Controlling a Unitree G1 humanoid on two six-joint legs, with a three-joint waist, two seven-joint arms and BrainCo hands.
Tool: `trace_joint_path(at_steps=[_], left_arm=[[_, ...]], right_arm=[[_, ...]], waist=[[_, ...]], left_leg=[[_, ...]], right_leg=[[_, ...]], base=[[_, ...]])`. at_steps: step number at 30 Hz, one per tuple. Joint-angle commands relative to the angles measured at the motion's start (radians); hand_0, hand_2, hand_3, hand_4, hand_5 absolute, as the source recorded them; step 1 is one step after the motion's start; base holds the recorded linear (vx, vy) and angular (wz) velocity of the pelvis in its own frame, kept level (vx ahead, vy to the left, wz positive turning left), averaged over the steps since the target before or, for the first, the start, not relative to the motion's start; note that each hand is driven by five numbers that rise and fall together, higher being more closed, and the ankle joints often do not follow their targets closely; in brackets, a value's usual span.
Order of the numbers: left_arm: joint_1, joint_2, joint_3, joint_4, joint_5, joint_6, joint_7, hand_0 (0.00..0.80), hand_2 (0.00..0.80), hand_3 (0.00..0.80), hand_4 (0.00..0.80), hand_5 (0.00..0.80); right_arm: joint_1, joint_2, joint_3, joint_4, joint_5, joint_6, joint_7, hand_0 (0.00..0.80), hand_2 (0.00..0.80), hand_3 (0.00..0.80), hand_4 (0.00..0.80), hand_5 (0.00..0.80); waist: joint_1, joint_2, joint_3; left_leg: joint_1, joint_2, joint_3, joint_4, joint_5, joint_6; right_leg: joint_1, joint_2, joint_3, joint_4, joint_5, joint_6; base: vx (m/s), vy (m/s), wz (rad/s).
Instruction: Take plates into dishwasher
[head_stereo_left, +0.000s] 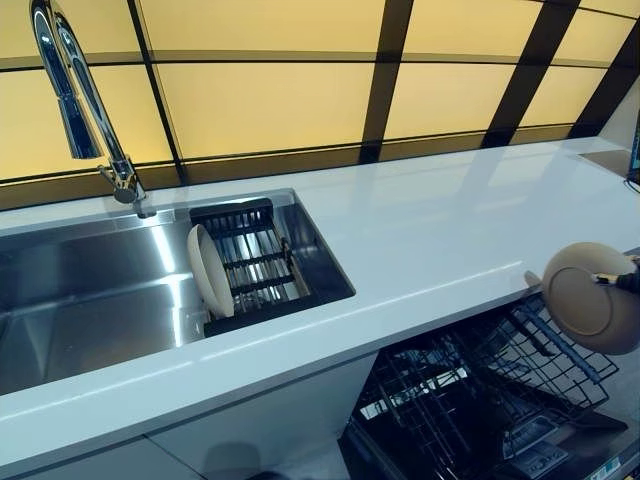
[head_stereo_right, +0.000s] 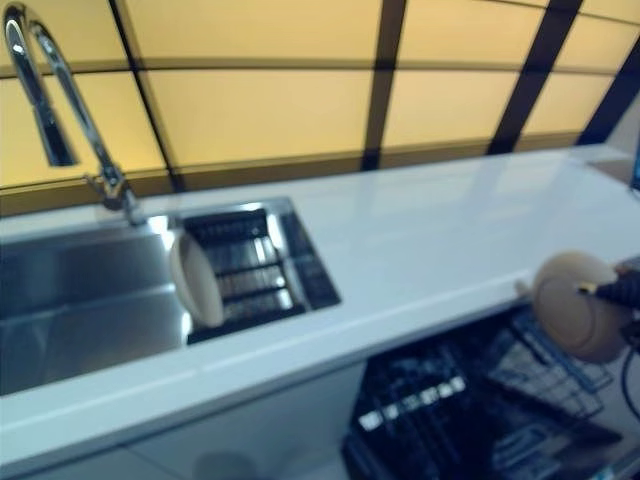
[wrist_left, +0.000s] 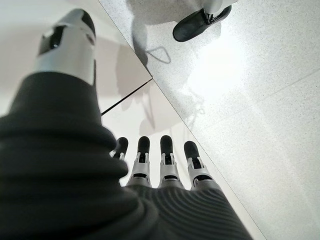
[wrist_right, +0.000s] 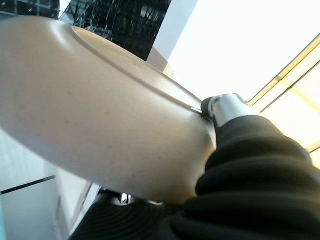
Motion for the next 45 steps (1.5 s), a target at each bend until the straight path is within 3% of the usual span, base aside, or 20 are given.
trace_joint_path(at_steps=[1, 13, 21, 29, 45], left_arm=[[-0.018, 0.013, 0.061, 0.011, 0.048, 0.012, 0.012, 0.0, 0.0, 0.0, 0.0, 0.0], [-0.013, 0.012, 0.087, 0.013, 0.064, 0.01, 0.004, 0.0, 0.0, 0.0, 0.0, 0.0], [-0.017, 0.017, 0.094, 0.003, 0.07, 0.016, -0.003, 0.0, 0.0, 0.0, 0.0, 0.0], [-0.031, 0.012, 0.092, -0.003, 0.075, 0.016, -0.004, 0.0, 0.0, 0.0, 0.0, 0.0], [-0.028, 0.005, 0.099, 0.01, 0.079, 0.004, -0.004, 0.0, 0.0, 0.0, 0.0, 0.0]], right_arm=[[-0.002, -0.004, 0.042, -0.067, -0.068, -0.048, -0.023, 0.8, 0.8, 0.8, 0.8, 0.8], [0.042, 0.055, 0.076, -0.085, -0.152, -0.053, 0.021, 0.8, 0.8, 0.8, 0.8, 0.8], [0.059, 0.065, 0.08, -0.108, -0.131, -0.056, 0.058, 0.8, 0.8, 0.8, 0.8, 0.8], [0.075, 0.132, 0.132, -0.133, -0.141, -0.08, 0.121, 0.8, 0.8, 0.8, 0.8, 0.8], [0.116, 0.226, 0.197, -0.168, -0.136, -0.035, 0.177, 0.8, 0.8, 0.8, 0.8, 0.8]], waist=[[0.027, -0.028, -0.035], [0.028, -0.025, -0.031], [0.024, -0.031, -0.025], [0.027, -0.032, -0.022], [0.03, -0.023, -0.018]], left_leg=[[0.028, -0.044, -0.023, 0.034, -0.075, 0.035], [0.03, -0.043, -0.022, 0.03, -0.075, 0.036], [0.026, -0.044, -0.021, 0.038, -0.077, 0.038], [0.023, -0.042, -0.023, 0.04, -0.077, 0.039], [0.023, -0.043, -0.023, 0.04, -0.076, 0.039]], right_leg=[[-0.054, -0.02, -0.005, -0.081, 0.206, 0.112], [-0.05, -0.024, -0.01, -0.081, 0.204, 0.111], [-0.06, -0.024, -0.005, -0.071, 0.205, 0.114], [-0.059, -0.024, -0.004, -0.071, 0.204, 0.114], [-0.057, -0.028, -0.007, -0.07, 0.201, 0.113]], base=[[0.0, 0.0, 0.0], [0.0, 0.0, 0.0], [0.0, 0.0, 0.0], [0.0, 0.0, 0.0], [0.0, 0.0, 0.0]])
